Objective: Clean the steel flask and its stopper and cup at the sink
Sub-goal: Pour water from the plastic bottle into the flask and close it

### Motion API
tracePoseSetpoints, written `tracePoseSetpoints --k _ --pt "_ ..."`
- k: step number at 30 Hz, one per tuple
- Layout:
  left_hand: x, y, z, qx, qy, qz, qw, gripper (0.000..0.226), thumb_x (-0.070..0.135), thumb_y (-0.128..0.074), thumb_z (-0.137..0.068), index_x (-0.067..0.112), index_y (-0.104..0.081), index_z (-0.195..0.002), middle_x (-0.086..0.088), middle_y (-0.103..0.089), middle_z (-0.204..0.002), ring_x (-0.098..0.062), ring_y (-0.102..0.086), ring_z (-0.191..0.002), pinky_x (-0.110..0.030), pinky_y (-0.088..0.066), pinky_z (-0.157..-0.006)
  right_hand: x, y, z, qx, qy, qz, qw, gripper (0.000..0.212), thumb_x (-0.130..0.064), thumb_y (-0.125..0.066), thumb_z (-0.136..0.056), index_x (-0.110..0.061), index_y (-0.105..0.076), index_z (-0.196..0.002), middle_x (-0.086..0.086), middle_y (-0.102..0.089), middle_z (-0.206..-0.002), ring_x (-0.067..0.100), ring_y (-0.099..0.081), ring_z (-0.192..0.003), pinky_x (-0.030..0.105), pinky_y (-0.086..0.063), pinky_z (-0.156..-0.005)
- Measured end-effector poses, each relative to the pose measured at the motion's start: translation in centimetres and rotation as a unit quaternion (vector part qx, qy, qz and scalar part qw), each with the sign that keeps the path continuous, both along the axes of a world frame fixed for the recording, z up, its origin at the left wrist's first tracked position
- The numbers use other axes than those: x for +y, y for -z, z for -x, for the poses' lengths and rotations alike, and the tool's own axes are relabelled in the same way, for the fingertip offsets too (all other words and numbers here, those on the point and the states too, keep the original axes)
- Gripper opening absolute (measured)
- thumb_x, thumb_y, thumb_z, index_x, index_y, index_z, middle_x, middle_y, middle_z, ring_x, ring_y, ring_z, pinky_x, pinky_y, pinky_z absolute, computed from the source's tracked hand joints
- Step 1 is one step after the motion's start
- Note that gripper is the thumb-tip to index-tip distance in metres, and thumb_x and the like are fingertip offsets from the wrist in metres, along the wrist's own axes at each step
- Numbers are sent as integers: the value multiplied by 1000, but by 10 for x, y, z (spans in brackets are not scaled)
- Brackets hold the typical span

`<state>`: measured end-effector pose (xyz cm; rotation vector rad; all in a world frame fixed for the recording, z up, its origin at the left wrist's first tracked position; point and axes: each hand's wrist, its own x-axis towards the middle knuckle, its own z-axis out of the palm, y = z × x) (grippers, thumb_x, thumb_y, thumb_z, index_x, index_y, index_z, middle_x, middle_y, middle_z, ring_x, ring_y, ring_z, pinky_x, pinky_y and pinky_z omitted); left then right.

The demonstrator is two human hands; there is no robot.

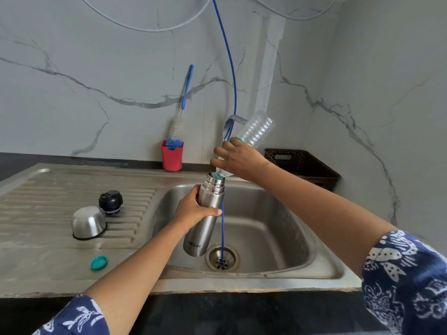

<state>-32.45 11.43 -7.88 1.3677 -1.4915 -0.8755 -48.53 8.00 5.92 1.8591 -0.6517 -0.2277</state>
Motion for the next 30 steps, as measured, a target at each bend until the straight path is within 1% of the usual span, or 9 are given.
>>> tracePoseSetpoints --k 1,3,6,9,13,17,21,26,30 --pt "0 0 0 0 0 0 1000 77 44 -86 -38 38 -54 -108 10 -68 -103 -13 -66 -93 -44 -55 -86 -2 -2 -1 0 -15 -3 1000 44 -22 -77 -68 -27 -61 -108 1 -61 -100 21 -60 -84 34 -50 -86" --pt "0 -1 0 3 -1 1 1000 77 44 -86 -38 37 -55 -108 10 -68 -103 -13 -66 -93 -44 -55 -87 -6 -5 -2 -3 -43 -11 999 46 -20 -85 -54 -27 -67 -97 2 -63 -92 21 -62 -78 37 -52 -89" --pt "0 -1 0 5 -1 1 1000 75 42 -86 -40 37 -55 -108 11 -68 -103 -13 -66 -93 -44 -55 -87 -6 -7 -3 0 -68 -21 997 52 -19 -88 -49 -27 -69 -98 3 -64 -93 22 -63 -82 42 -48 -95" --pt "1 -1 0 13 1 1 1000 73 40 -87 -41 38 -55 -106 10 -69 -103 -13 -67 -93 -44 -55 -87 -5 -7 -3 1 -59 -31 998 54 -21 -87 -54 -30 -68 -103 2 -64 -98 20 -63 -89 44 -44 -101" --pt "0 0 -1 17 3 2 1000 73 42 -88 -39 37 -56 -105 9 -69 -102 -13 -67 -92 -45 -55 -86 -4 -11 -4 19 -65 -31 997 52 -20 -87 -55 -30 -69 -102 2 -64 -96 21 -62 -88 45 -43 -102" --pt "-1 1 -1 18 4 2 1000 71 41 -87 -40 37 -56 -104 8 -69 -102 -13 -67 -92 -44 -55 -86 -3 -12 0 26 -60 -13 998 47 -19 -75 -73 -29 -62 -117 2 -61 -108 21 -60 -101 47 -31 -110" --pt "0 1 -1 20 7 3 1000 70 38 -87 -42 37 -56 -104 9 -69 -102 -13 -67 -92 -43 -56 -86 -7 -13 1 21 -72 -6 997 50 -18 -73 -75 -28 -58 -121 0 -61 -112 21 -58 -106 48 -26 -112" --pt "-2 2 -1 36 3 5 999 65 29 -90 -47 33 -58 -103 8 -70 -100 -13 -67 -91 -42 -56 -85 -13 -13 3 12 -85 20 996 51 -6 -55 -87 -19 -42 -134 4 -54 -125 26 -48 -122 47 -1 -114" --pt "-2 3 -1 43 6 2 999 68 30 -90 -46 33 -58 -105 9 -70 -101 -13 -67 -92 -41 -55 -86 -12 -18 2 -6 -114 34 993 51 -6 -63 -80 -20 -50 -128 3 -57 -124 27 -49 -125 48 -7 -114"
